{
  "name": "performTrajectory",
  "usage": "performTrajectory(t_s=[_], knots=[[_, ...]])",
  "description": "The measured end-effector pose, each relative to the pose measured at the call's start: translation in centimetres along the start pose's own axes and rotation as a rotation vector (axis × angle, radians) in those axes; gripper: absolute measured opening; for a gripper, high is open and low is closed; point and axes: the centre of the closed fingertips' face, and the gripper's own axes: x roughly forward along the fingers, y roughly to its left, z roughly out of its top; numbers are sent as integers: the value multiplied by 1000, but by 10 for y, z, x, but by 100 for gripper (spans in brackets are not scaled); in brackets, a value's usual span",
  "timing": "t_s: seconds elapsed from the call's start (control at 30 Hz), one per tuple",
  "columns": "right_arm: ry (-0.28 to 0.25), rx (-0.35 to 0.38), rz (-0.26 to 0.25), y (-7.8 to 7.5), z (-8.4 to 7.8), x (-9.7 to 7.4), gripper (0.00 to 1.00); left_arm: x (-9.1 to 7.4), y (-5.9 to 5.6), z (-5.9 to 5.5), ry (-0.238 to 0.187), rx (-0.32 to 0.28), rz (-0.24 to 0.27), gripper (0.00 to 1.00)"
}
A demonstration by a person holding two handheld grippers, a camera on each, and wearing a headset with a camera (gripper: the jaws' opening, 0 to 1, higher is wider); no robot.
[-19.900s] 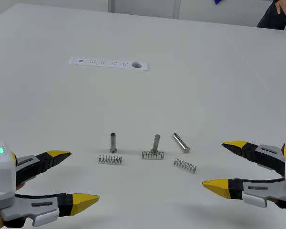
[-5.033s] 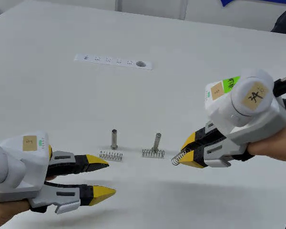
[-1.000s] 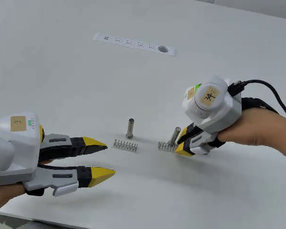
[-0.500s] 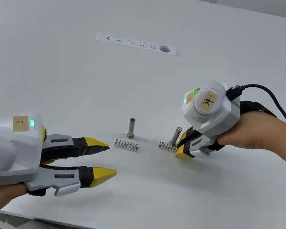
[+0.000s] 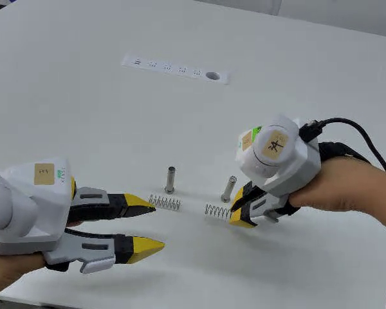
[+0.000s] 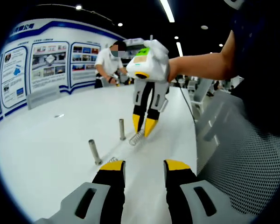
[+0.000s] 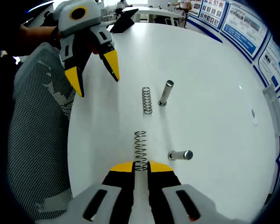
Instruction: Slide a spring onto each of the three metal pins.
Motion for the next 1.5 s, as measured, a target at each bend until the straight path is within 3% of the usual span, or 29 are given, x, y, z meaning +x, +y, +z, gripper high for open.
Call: performTrajectory(t_s=[0.37,0.83,1.17,1.5], knots=[[-48,-82,12,24,32,-19,11,7,-3,13,7,55,-37,34],[-61,-191,26,49,57,-24,11,11,-15,23,4,107,-67,31],[-69,-228,25,55,62,-26,11,11,-20,26,-5,144,-80,17],[-79,-249,17,58,64,-30,11,10,-23,26,0,155,-81,13]])
